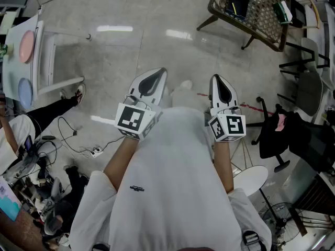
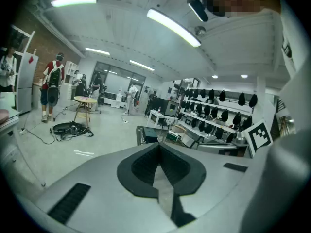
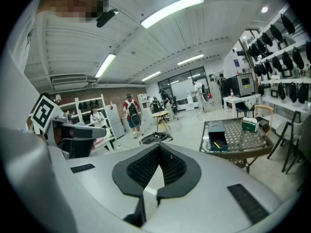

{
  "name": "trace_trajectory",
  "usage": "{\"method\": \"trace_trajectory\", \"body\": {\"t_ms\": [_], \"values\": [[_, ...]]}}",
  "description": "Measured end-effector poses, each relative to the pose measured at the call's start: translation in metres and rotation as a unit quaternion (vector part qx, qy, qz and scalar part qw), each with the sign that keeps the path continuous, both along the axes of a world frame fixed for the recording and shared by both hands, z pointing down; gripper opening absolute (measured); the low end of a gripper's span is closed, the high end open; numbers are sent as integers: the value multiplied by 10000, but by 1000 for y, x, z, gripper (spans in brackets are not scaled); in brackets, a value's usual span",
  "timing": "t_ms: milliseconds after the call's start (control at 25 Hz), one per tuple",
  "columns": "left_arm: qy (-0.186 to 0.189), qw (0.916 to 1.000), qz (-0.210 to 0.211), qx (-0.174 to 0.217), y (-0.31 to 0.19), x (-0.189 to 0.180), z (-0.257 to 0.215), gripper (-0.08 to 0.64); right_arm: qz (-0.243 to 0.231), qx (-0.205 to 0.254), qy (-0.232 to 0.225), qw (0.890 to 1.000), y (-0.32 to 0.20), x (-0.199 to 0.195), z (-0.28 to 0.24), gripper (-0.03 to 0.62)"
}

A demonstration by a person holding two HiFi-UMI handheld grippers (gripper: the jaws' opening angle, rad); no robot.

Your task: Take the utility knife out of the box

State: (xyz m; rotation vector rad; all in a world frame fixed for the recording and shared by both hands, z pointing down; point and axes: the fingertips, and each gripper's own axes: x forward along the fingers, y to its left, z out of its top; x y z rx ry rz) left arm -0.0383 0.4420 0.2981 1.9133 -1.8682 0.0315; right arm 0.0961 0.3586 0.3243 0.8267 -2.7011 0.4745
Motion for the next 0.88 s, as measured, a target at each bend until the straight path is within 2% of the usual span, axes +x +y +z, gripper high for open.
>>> {"method": "trace_trajectory", "body": {"t_ms": [280, 520, 880], "values": [[-160, 9988, 439, 152, -37, 51, -17, 2, 114, 393, -124, 9991, -22, 29, -27, -2], [-392, 9958, 757, 343, -76, 72, -33, 2, 351, 689, -415, 9961, -46, 47, -47, 0], [-543, 9935, 968, 250, -110, 107, -25, 2, 390, 929, -592, 9931, -73, 77, -54, -2]]}}
